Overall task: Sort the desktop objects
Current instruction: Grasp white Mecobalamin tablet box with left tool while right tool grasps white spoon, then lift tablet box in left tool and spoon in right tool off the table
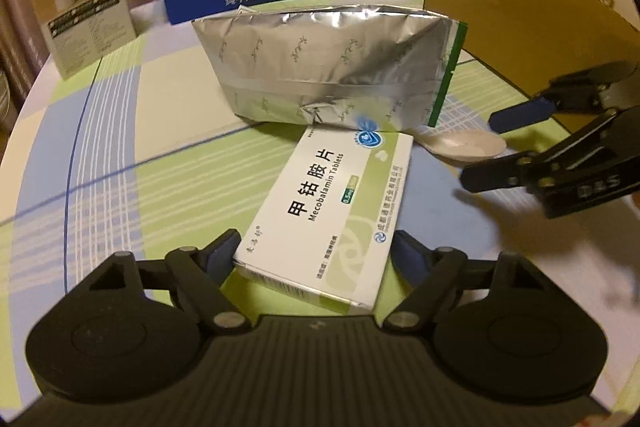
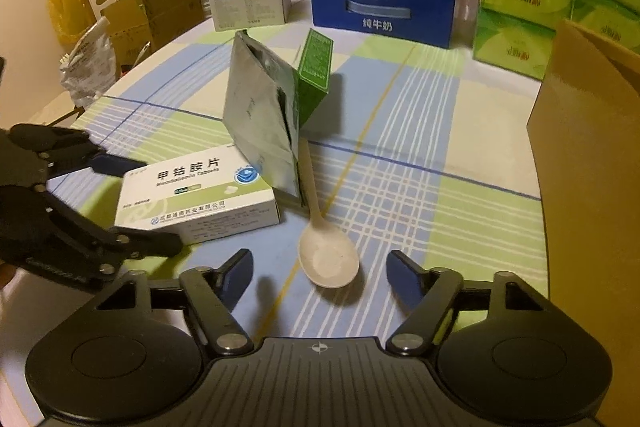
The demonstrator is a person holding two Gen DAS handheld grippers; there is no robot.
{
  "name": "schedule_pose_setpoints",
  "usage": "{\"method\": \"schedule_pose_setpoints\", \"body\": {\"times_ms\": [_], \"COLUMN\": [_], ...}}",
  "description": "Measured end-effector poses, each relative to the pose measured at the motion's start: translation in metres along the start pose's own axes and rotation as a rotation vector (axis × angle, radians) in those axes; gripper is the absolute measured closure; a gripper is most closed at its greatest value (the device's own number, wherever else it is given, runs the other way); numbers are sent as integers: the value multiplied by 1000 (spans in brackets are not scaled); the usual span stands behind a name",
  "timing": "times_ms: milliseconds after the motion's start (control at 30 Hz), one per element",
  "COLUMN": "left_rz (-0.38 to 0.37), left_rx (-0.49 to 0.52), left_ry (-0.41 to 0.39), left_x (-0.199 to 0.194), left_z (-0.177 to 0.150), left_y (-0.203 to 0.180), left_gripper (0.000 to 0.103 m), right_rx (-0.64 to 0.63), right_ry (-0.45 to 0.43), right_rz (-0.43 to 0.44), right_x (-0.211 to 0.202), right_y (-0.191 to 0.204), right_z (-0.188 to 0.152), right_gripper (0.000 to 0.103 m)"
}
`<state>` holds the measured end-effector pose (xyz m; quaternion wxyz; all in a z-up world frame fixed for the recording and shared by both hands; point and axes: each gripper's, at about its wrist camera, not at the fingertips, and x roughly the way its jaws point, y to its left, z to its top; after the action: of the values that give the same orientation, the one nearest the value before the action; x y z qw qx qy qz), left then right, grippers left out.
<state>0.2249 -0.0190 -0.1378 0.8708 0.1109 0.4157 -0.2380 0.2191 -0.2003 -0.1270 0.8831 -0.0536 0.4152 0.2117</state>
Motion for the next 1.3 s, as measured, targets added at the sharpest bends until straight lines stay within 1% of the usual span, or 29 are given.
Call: {"method": "schedule_pose_setpoints", "body": {"times_ms": [67,133,233,300,433,500,700,867,967,1100,1300], "left_rz": [-7,-10,2,-2,-1,3,8,16,25,50,66], "left_rx": [-22,-8,23,18,27,30,23,17,6,7,-27], "left_ry": [8,1,-17,-30,-45,-43,-31,-8,6,8,-10], "left_x": [-4,-5,-4,-3,-2,-2,-3,-11,-21,-35,-53], "left_z": [-1,-2,-2,-1,1,1,1,-5,-14,-30,-52], "left_y": [-4,-10,-14,-14,-15,-16,-18,-29,-41,-61,-79], "left_gripper": [28,30,30,29,29,30,32,35,36,36,35], "right_rx": [8,10,1,-14,-26,-25,-40,7,57,108,136], "right_ry": [2,-1,5,12,8,7,29,57,68,59,25], "right_rz": [4,6,10,9,1,-3,-14,-25,-36,-58,-91], "right_x": [3,6,10,13,15,15,10,-5,-17,-37,-67], "right_y": [-3,-5,-5,-4,-2,-2,6,11,11,15,28], "right_z": [1,3,3,4,4,5,0,-11,-20,-35,-67], "right_gripper": [40,44,50,56,61,71,72,73,73,73,73]}}
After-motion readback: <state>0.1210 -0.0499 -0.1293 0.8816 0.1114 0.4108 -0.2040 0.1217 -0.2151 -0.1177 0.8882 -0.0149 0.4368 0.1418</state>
